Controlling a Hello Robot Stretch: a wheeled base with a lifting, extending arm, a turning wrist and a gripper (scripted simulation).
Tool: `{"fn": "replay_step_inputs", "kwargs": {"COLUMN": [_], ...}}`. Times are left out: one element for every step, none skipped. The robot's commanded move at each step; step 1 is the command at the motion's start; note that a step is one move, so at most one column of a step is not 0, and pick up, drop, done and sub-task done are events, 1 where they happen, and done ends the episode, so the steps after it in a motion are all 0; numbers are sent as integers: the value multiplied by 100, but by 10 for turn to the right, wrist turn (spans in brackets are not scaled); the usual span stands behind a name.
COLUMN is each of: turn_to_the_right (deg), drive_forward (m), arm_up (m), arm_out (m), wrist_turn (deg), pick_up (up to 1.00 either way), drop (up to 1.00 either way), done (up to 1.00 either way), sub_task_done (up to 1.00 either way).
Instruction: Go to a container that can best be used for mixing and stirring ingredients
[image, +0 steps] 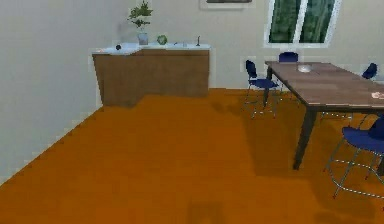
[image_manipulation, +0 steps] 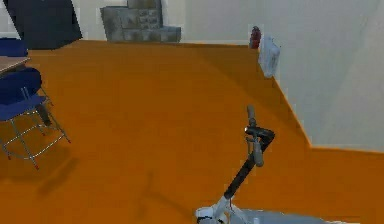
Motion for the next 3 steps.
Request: {"fn": "replay_step_inputs", "kwargs": {"turn_to_the_right": [-90, 0, 240], "drive_forward": [0, 5, 0], "arm_up": [0, 0, 0], "arm_out": [0, 0, 0], "wrist_turn": [0, 0, 0], "pick_up": [0, 0, 0], "drop": [0, 0, 0], "done": [0, 0, 0], "sub_task_done": [0, 0, 0]}}
